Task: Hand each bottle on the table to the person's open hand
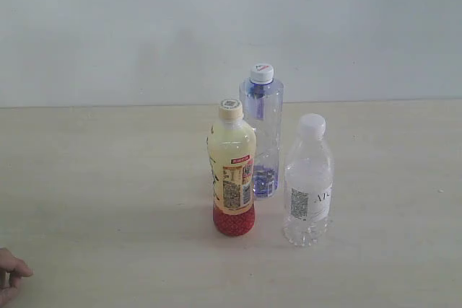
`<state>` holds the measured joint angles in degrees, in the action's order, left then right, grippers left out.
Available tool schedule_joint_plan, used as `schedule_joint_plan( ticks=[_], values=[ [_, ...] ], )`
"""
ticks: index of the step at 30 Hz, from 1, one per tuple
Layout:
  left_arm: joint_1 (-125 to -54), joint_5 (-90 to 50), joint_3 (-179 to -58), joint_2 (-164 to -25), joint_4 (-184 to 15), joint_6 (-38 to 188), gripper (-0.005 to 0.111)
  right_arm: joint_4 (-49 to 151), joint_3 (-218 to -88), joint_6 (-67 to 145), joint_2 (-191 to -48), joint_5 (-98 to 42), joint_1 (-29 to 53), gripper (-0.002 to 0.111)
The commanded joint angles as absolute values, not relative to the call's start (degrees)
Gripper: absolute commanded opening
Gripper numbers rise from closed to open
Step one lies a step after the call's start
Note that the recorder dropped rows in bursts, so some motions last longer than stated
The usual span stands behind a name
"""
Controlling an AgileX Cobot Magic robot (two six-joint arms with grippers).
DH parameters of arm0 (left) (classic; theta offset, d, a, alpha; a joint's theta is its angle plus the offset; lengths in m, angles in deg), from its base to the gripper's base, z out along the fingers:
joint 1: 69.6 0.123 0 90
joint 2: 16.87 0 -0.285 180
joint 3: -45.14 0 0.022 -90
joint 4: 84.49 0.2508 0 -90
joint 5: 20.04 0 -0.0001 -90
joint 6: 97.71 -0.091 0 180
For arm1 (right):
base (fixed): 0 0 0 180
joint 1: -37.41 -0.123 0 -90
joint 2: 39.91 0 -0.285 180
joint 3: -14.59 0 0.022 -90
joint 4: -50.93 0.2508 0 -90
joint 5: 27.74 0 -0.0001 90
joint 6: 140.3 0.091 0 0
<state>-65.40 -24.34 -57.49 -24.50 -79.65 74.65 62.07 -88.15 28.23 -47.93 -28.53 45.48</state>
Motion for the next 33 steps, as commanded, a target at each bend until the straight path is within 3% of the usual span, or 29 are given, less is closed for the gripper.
schedule_joint_plan(
  ticks=[1,23,30,33],
  values=[
    [-65.44,-23.85,-57.64,-24.66,-79.50,74.52,0.004,61.92,-88.19,28.21,-47.69,-29.05,45.50,0.000],
    [-65.44,-23.85,-57.64,-24.66,-79.50,74.52,0.004,62.05,-88.19,28.87,-47.69,-27.74,45.50,0.000],
    [-65.44,-23.85,-57.64,-24.66,-79.50,74.52,0.004,78.83,-88.19,54.31,-47.69,-26.56,45.50,0.000],
    [-65.44,-23.85,-57.64,-24.66,-79.50,74.52,0.004,79.29,-88.19,55.57,-47.69,-29.14,45.50,0.000]
  ],
)
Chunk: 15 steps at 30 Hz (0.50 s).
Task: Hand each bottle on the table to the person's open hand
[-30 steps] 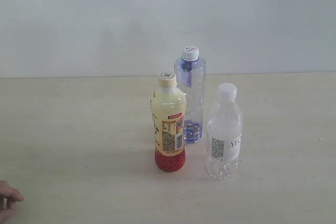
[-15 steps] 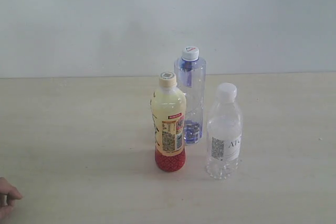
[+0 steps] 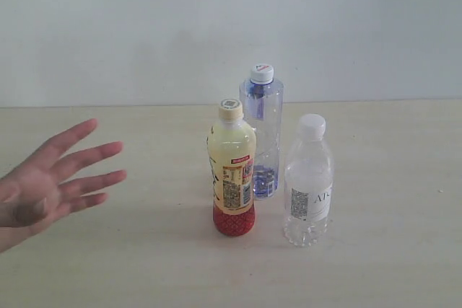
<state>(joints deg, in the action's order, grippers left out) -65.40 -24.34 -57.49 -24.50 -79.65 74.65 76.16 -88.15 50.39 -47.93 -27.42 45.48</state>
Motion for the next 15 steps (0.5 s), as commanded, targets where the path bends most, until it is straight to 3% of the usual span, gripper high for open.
schedule_joint_plan(
  ticks=[1,9,15],
  values=[
    [-65.44,-23.85,-57.64,-24.66,-79.50,74.52,0.004,79.17,-88.19,55.42,-47.69,-29.44,45.50,0.000],
    [-65.44,-23.85,-57.64,-24.66,-79.50,74.52,0.004,78.48,-88.19,49.68,-47.69,-31.12,45.39,0.000],
    [-65.44,-23.85,-57.64,-24.66,-79.50,74.52,0.004,78.76,-98.84,32.78,-53.79,-36.62,43.77,0.002]
  ],
)
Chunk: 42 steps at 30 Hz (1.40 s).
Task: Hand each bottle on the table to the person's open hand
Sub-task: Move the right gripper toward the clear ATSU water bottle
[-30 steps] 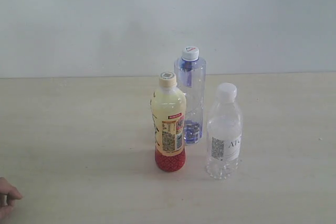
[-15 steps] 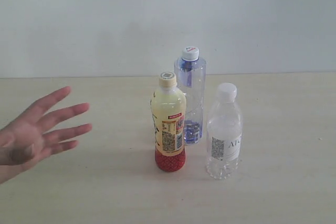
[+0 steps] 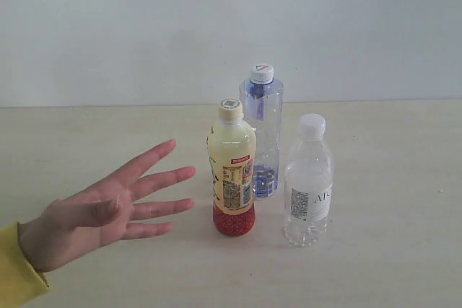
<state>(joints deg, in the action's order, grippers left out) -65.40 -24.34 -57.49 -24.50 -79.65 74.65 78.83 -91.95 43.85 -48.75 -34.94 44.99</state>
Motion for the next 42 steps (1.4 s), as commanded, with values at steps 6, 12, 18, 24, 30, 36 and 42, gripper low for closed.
schedule_joint_plan(
  ticks=[6,12,18,24,30,36,42],
  values=[
    [-65.44,-23.85,-57.64,-24.66,-79.50,74.52,0.004,83.22,-109.73,14.79,-70.56,-41.65,39.39,0.063],
    [-65.44,-23.85,-57.64,-24.66,-79.50,74.52,0.004,92.36,-115.75,1.26,-90.08,-38.55,29.45,0.065],
    [-65.44,-23.85,-57.64,-24.66,-79.50,74.52,0.004,93.33,-120.18,-6.83,-104.14,-26.78,13.75,0.074],
    [-65.44,-23.85,-57.64,-24.66,-79.50,74.52,0.004,93.06,-123.55,-7.27,-113.26,-22.98,9.95,0.087],
    [-65.44,-23.85,-57.64,-24.66,-79.50,74.52,0.004,91.20,-124.93,-7.27,-117.70,-25.64,9.70,0.087],
    [-65.44,-23.85,-57.64,-24.66,-79.50,74.52,0.004,90.90,-124.93,-7.27,-118.24,-23.76,9.39,0.087],
    [-65.44,-23.85,-57.64,-24.66,-79.50,74.52,0.004,90.35,-125.18,-7.16,-119.23,-22.97,8.22,0.087]
  ],
)
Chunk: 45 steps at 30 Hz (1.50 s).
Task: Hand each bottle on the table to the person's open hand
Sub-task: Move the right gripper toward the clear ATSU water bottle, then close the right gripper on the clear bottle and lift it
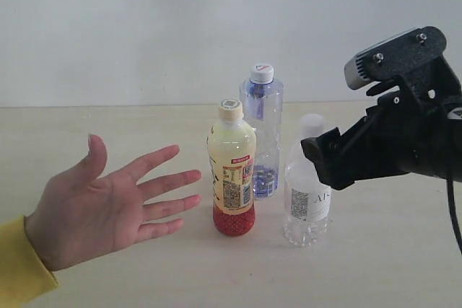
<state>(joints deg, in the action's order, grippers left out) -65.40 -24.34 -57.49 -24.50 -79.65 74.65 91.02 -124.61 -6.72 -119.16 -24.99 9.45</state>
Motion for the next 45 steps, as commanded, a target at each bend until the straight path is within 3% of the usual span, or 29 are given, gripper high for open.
schedule_joint_plan(
  ticks=[1,10,21,28,30,35,45],
  values=[
    [-65.44,-23.85,-57.64,-24.66,-79.50,74.52,0.004,90.35,-125.28,-6.92,-119.23,-22.46,7.62,0.087],
    [-65.44,-23.85,-57.64,-24.66,-79.50,74.52,0.004,88.10,-127.23,-4.98,-125.88,-15.44,6.89,0.087],
    [-65.44,-23.85,-57.64,-24.66,-79.50,74.52,0.004,72.40,-127.68,13.39,-130.45,-9.90,6.89,0.083],
    [-65.44,-23.85,-57.64,-24.66,-79.50,74.52,0.004,72.01,-127.68,15.04,-130.45,-12.99,6.89,0.064],
    [-65.44,-23.85,-57.64,-24.66,-79.50,74.52,0.004,72.01,-127.68,15.59,-130.45,-12.63,6.89,0.052],
    [-65.44,-23.85,-57.64,-24.66,-79.50,74.52,0.004,72.30,-127.68,16.25,-130.10,-12.70,6.89,0.000],
    [-65.44,-23.85,-57.64,-24.66,-79.50,74.52,0.004,73.83,-127.68,16.49,-115.36,-27.74,6.89,0.000]
  ],
)
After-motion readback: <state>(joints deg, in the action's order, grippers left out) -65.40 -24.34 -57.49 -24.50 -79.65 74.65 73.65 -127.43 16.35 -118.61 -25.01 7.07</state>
